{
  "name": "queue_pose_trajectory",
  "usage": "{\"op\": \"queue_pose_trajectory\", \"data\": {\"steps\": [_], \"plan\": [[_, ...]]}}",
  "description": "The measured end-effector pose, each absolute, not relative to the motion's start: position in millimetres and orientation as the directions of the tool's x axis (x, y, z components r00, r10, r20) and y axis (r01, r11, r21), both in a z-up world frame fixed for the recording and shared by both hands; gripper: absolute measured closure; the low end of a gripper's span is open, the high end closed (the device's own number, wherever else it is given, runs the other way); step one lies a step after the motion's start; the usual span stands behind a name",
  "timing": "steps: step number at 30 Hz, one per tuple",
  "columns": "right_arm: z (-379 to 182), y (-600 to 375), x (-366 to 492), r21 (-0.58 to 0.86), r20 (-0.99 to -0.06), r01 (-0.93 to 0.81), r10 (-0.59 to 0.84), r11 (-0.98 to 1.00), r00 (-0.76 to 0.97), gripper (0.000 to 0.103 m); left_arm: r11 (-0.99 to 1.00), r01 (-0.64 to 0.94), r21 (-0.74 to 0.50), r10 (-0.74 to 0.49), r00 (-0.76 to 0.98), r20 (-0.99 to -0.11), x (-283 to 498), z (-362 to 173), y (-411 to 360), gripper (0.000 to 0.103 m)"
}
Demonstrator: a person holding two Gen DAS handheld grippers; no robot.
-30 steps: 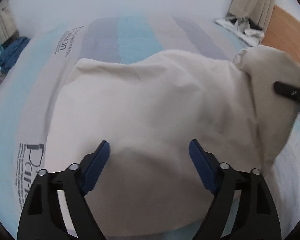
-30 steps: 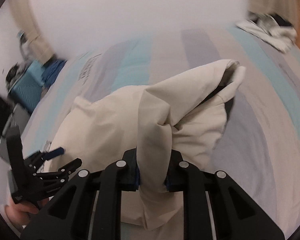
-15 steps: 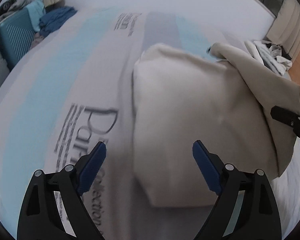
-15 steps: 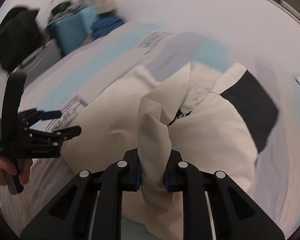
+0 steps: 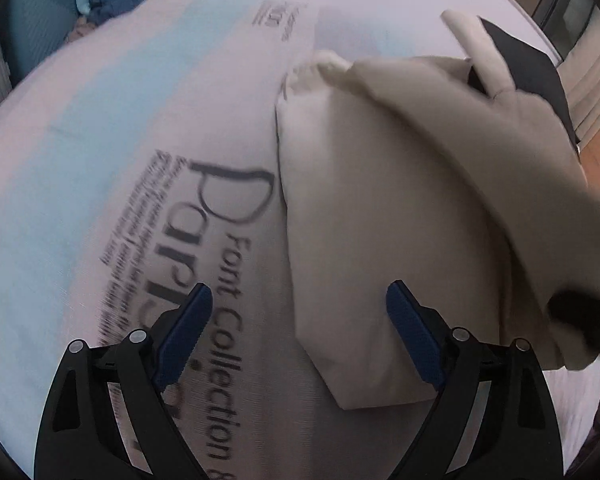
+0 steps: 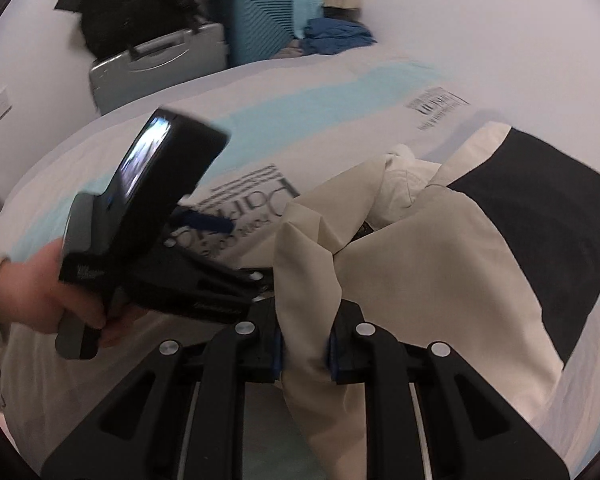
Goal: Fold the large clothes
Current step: 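Lift the bundled cream jacket off the bed with the right gripper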
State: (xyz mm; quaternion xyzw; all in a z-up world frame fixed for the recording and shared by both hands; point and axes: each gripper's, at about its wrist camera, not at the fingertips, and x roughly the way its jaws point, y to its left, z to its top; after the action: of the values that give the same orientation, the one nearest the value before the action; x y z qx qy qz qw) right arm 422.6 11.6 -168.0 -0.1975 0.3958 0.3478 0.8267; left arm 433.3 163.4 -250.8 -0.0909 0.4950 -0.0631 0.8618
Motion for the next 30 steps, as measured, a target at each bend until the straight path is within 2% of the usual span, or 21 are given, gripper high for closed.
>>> {"op": "queue_pose_trajectory", "data": {"steps": [7, 21, 25, 27, 30], "plan": [[-176, 25, 428, -0.042, -0.793, -0.717, 0.413, 0.695, 0.447, 0.088, 0.987, 0.036, -0.157, -0.153, 0.514, -0.844, 417, -242, 188, 0.016], [-238, 65, 426, -0.033, -0.826, -0.686, 0.367, 0.727, 0.429, 0.086, 0.987, -0.056, -0.149, -0.100, 0.507, -0.856, 387, -243, 244, 0.016], [-256, 58, 440, 0.050, -0.856, -0.665, 0.375, 0.746, 0.357, 0.085, 0.984, -0.073, -0.162, -0.106, 0.490, -0.865, 383, -245, 251, 0.016], [-256, 63, 439, 0.015, -0.865, -0.687, 0.353, 0.727, 0.356, 0.085, 0.985, -0.069, -0.159, -0.106, 0.487, -0.867, 383, -245, 250, 0.016], [-250, 62, 448, 0.052, -0.884, -0.691, 0.356, 0.721, 0.304, 0.084, 0.984, -0.071, -0.162, -0.109, 0.482, -0.869, 385, -245, 249, 0.016]]}}
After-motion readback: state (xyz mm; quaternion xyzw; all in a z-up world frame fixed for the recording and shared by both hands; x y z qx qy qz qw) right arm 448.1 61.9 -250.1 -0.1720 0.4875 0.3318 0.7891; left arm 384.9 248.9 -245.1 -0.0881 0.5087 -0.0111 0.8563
